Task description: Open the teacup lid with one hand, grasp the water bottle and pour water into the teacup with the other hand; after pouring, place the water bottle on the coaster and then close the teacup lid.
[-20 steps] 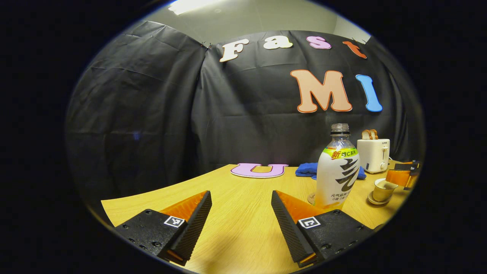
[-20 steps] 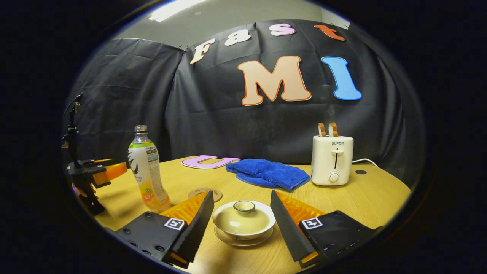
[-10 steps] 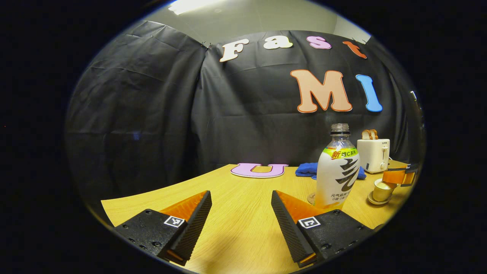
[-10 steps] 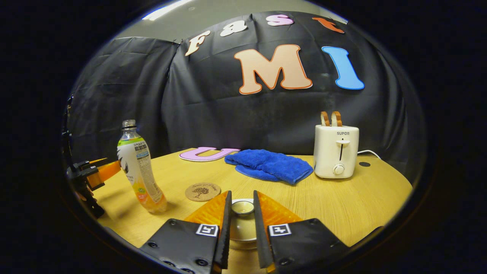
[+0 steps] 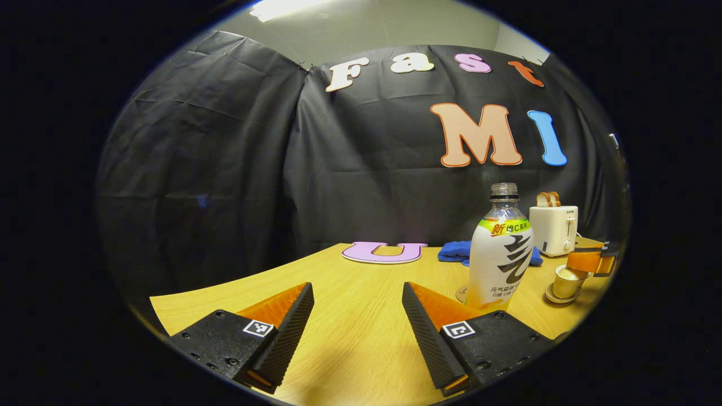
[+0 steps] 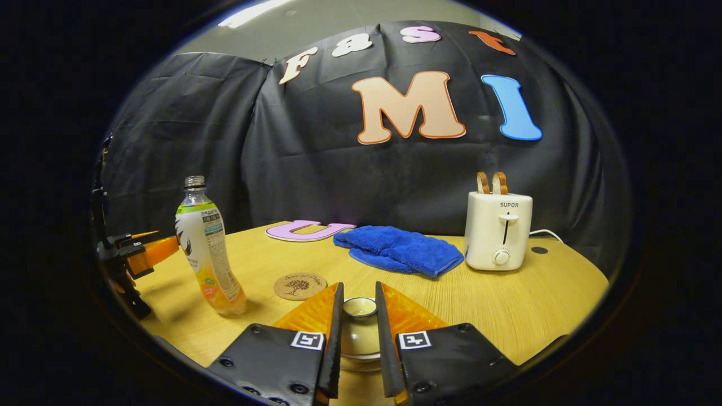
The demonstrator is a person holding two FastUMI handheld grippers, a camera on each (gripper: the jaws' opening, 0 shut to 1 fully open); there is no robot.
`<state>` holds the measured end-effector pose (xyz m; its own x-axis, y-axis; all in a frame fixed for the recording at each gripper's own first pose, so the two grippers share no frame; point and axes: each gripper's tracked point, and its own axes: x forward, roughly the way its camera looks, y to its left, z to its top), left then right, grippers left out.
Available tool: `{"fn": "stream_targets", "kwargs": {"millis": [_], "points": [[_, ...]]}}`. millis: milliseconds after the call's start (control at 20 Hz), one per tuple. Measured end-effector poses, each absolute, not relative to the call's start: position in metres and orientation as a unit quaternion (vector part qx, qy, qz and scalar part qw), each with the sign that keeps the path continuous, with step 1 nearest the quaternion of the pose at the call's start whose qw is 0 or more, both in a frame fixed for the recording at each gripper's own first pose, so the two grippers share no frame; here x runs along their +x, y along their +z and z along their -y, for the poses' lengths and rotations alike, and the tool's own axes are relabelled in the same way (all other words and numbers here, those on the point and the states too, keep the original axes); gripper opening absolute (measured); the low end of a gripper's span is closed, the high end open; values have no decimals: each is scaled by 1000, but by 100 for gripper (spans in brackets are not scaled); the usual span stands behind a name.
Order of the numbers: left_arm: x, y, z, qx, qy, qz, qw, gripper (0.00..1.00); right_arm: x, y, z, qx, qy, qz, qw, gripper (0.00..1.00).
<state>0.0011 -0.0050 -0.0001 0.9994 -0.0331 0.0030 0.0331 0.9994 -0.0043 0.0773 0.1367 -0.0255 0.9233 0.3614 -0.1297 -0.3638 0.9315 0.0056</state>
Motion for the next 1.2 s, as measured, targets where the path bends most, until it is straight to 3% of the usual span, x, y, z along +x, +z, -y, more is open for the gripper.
{"fn": "stream_targets", "kwargs": {"millis": [400, 1200], "points": [[1, 1, 22, -3, -60, 3, 998, 92, 70, -16, -129, -1, 171, -31, 985, 34], [-32, 3, 93, -6, -297, 10, 955, 91, 34, -4, -56, 2, 88, -4, 996, 34]]}}
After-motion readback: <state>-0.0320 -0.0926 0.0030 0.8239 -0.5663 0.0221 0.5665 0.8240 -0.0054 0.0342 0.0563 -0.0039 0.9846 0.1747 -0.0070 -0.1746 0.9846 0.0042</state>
